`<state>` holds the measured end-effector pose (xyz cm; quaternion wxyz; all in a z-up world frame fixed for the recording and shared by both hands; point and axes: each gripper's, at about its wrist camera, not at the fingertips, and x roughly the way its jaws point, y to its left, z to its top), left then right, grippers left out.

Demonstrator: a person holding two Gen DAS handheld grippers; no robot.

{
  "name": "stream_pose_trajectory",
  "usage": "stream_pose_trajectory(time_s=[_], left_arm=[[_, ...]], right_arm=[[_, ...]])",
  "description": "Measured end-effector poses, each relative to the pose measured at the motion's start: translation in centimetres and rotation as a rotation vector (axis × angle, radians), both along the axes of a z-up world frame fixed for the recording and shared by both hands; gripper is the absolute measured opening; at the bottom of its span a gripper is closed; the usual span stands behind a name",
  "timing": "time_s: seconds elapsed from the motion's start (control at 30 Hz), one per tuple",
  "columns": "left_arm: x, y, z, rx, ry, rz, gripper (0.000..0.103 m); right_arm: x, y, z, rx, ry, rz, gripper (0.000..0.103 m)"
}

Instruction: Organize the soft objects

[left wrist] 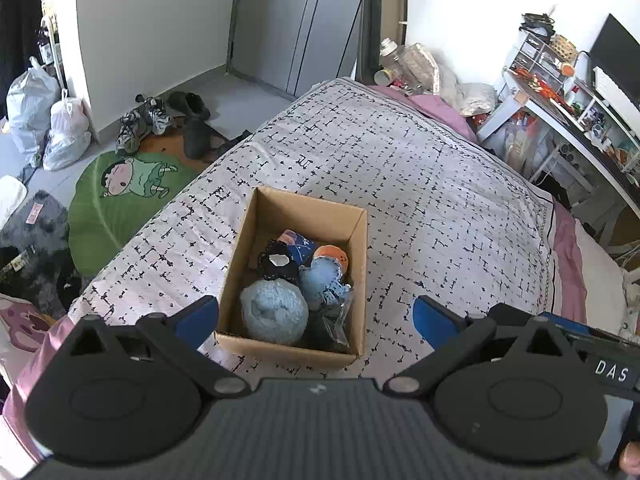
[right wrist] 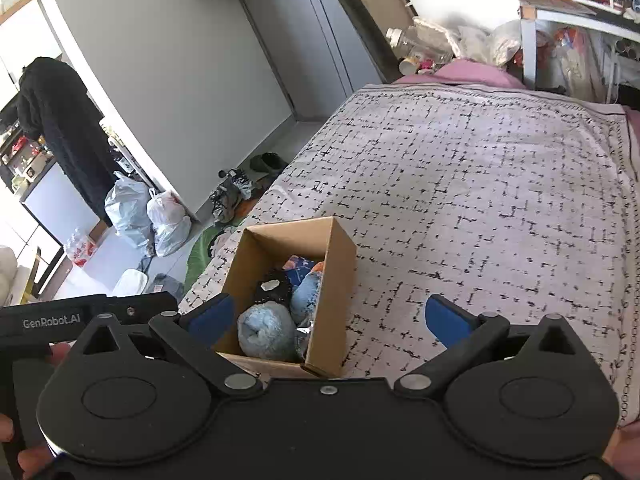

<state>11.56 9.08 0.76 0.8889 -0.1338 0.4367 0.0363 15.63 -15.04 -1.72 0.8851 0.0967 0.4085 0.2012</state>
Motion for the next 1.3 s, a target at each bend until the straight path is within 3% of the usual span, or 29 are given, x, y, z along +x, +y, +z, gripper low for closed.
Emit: stream_pose_trajectory(time_s=[0.47, 0.87, 1.3], left_arm=[[-3.2, -1.5, 0.9, 0.02, -0.029, -0.043, 0.103], [-5.6, -2.2, 0.4, 0.019, -0.055, -0.102, 0.102], [-7.4, -2.2, 0.2, 0.07, -0.081, -0.126, 0.102]], right_arm=[[-2.9, -3.2, 0.1, -0.031, -0.004, -0.088, 0.103], [-6.2, -2.4, 0.7, -0.092, -0.064, -0.055, 0.103], [-8.1, -3.2, -0.1, -0.078, -0.062, -0.066, 0.103]])
